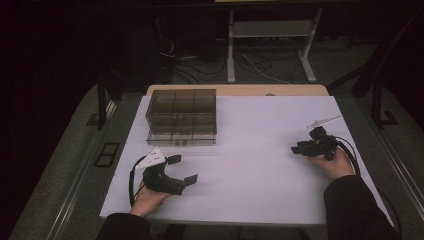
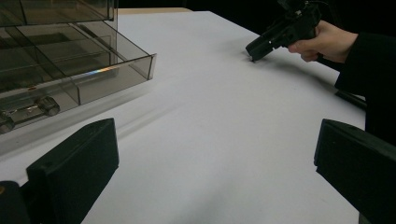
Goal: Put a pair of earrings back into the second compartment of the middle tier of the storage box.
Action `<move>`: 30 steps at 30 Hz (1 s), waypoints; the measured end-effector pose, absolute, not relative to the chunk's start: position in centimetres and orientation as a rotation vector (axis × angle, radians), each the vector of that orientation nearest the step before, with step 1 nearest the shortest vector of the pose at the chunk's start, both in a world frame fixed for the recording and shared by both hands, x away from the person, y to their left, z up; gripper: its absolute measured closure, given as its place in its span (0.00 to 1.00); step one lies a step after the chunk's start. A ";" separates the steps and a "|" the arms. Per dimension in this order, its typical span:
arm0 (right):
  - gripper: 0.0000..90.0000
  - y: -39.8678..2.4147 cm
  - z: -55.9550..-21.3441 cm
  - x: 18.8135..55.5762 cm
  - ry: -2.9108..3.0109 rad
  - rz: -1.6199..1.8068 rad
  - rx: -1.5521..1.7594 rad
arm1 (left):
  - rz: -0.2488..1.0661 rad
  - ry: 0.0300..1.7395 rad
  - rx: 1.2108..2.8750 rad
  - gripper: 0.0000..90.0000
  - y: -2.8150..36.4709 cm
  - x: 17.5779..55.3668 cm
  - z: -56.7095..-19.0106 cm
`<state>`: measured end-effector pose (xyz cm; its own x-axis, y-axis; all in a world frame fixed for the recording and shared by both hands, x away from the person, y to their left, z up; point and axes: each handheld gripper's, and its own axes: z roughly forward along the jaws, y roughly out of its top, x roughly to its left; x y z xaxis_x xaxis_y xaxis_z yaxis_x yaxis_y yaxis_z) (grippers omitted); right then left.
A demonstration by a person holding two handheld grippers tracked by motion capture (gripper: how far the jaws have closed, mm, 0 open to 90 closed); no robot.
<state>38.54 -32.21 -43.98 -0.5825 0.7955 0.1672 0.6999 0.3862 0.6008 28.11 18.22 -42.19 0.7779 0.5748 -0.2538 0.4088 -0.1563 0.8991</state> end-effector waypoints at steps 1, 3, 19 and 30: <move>0.68 -32.2 -44.0 38.5 2.490 0.961 1.344 | 0.174 0.765 1.782 0.00 18.2 28.1 -42.2; 0.72 -32.1 -44.0 38.5 2.491 0.950 1.332 | 0.173 0.765 1.783 0.00 18.2 28.1 -42.2; 0.87 -31.8 -43.6 38.3 2.505 0.936 1.303 | 0.175 0.766 1.784 0.00 18.2 28.1 -42.2; 0.88 -30.2 -41.2 38.6 2.523 1.058 1.245 | 0.174 0.765 1.788 0.00 18.2 28.2 -42.2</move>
<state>38.63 -30.22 -41.19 -0.6496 0.7395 0.1767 0.6442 0.4119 0.6444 28.16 18.16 -42.22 0.7783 0.5754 -0.2515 0.4097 -0.1618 0.8978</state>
